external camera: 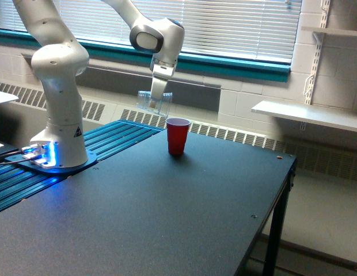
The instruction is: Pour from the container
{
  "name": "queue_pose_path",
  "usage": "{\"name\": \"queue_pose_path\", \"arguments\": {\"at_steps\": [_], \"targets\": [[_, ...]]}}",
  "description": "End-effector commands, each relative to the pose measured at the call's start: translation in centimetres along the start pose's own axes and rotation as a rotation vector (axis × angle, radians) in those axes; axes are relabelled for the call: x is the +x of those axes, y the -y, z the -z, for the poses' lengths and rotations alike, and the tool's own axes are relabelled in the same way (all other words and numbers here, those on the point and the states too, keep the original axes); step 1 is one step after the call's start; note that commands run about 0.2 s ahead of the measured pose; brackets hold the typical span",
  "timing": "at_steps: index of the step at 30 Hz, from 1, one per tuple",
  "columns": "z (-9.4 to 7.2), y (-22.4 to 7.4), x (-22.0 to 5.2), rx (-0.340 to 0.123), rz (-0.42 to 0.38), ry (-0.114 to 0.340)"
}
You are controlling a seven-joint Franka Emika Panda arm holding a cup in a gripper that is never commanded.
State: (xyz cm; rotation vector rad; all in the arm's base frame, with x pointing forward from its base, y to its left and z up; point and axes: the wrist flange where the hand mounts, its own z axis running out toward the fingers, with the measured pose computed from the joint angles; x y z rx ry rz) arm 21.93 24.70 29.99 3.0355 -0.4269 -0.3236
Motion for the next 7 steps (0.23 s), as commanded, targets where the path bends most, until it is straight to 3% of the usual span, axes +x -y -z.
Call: {"name": "queue_pose_path", "arguments": {"at_steps": [1, 7], "targets": [[0.8, 0.4, 0.4, 0.016, -0.022, -0.017], [2.3, 1.3, 0.8, 0.038, -0.016, -0.077]]}}
